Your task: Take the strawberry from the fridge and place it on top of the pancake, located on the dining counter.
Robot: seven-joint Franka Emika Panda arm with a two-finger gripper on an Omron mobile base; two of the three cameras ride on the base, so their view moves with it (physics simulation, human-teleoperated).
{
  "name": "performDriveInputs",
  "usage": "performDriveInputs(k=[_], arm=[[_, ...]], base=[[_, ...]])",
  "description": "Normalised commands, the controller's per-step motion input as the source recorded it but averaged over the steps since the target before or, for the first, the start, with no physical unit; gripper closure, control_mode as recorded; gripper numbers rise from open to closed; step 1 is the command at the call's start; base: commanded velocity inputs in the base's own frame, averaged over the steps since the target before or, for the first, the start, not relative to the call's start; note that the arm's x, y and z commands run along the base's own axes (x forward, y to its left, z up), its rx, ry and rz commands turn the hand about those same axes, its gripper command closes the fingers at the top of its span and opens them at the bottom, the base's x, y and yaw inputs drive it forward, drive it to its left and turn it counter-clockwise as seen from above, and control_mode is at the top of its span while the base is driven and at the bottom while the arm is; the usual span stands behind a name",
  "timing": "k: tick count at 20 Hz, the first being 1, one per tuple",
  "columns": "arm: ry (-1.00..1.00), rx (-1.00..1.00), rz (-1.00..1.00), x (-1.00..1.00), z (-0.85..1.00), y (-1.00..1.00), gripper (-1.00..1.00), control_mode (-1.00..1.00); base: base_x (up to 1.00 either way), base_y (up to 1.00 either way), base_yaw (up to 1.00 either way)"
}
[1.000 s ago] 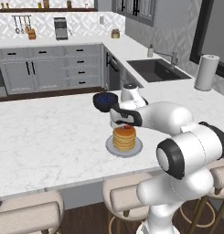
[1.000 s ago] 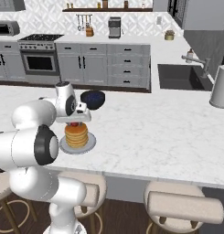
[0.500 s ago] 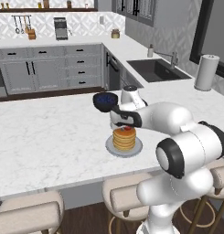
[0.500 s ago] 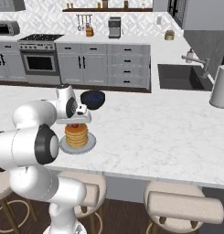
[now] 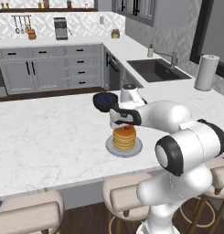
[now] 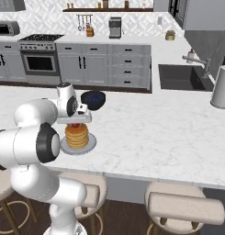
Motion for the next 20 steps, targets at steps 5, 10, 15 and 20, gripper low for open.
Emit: performDriveInputs(k=[5, 10, 15, 20], arm=[[0.0, 0.0, 0.0, 0.0, 0.0, 0.0, -1.0, -1.0], [0.0, 0.0, 0.0, 0.0, 0.04, 0.0, -1.0, -1.0], [0.0, 0.0, 0.0, 0.0, 0.37, -0.05, -1.0, -1.0], [-0.01, 0.07, 0.0, -0.21, 0.59, -0.38, -1.0, -1.0]], base=[[0.0, 0.0, 0.0], [0.0, 0.0, 0.0], [0.0, 0.0, 0.0], [0.0, 0.0, 0.0]])
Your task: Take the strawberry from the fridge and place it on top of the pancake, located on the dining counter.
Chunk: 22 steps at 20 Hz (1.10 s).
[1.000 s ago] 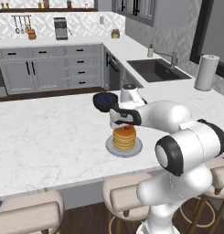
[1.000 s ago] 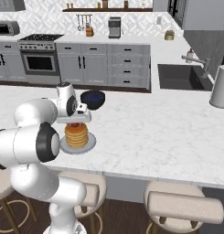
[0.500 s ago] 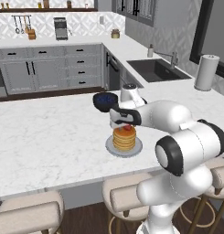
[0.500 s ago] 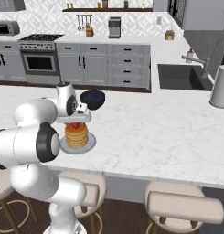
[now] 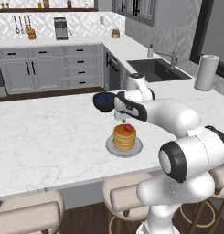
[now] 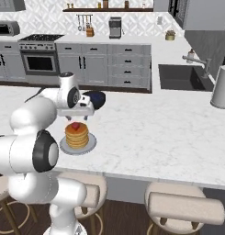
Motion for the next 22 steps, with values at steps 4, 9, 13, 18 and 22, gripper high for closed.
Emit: performDriveInputs(k=[4, 9, 13, 18, 22], arm=[[0.0, 0.24, -0.01, -0.59, 0.56, -0.84, -1.0, -1.0], [0.0, 0.44, 0.0, -0.56, 0.25, -0.83, -1.0, -1.0], [-0.01, 0.53, 0.0, -0.64, -0.03, -0.81, -1.0, -1.0], [-0.09, 0.47, 0.01, -0.52, -0.29, -0.6, -1.0, -1.0], [0.01, 0.08, 0.04, -0.04, -0.02, 0.04, -1.0, -1.0]], base=[[0.0, 0.0, 0.0], [0.0, 0.0, 0.0], [0.0, 0.0, 0.0], [0.0, 0.0, 0.0], [0.0, 0.0, 0.0]])
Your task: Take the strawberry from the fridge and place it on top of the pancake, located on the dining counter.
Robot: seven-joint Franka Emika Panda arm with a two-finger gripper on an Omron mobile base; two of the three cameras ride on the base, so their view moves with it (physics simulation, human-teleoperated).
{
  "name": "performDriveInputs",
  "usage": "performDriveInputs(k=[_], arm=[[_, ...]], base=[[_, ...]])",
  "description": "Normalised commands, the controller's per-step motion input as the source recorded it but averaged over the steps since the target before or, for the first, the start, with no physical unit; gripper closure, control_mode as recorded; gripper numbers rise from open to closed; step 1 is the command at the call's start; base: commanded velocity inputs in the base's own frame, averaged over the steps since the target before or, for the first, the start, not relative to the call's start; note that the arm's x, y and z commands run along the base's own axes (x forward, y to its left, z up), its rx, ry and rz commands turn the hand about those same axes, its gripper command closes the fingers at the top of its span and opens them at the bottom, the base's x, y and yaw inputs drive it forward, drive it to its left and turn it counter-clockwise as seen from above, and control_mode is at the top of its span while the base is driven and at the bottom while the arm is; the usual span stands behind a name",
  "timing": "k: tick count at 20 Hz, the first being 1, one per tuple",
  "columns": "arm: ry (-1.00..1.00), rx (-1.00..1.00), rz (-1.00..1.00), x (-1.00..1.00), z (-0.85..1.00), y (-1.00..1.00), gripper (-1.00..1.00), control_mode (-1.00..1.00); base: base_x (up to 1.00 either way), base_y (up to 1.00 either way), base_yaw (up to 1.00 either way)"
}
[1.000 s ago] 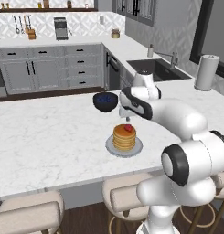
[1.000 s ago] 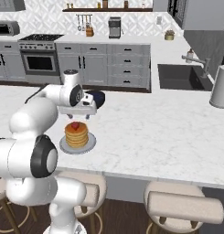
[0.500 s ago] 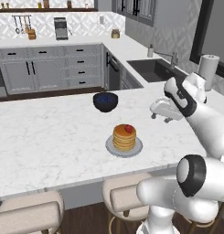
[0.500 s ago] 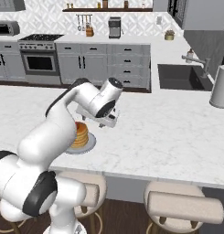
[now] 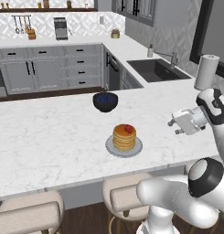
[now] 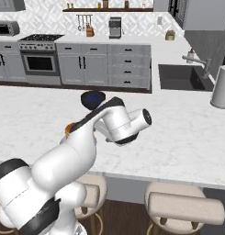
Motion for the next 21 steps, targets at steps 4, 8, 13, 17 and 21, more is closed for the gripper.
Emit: performDriveInputs(k=[4, 8, 13, 17, 21], arm=[[0.01, 0.0, 0.04, -0.25, -0.08, 0.02, -1.0, -1.0], [0.0, 0.0, 0.02, -0.57, -0.23, 0.05, -1.0, -1.0], [-0.1, 0.0, 0.01, -0.86, -0.11, 0.16, -1.0, -1.0], [0.06, 0.0, 0.05, -0.22, -0.05, 0.21, -1.0, -1.0], [0.11, -0.07, 0.09, -0.21, -0.15, 0.52, -1.0, -1.0]], base=[[0.0, 0.0, 0.0], [0.0, 0.0, 0.0], [0.0, 0.0, 0.0], [0.0, 0.0, 0.0], [0.0, 0.0, 0.0]])
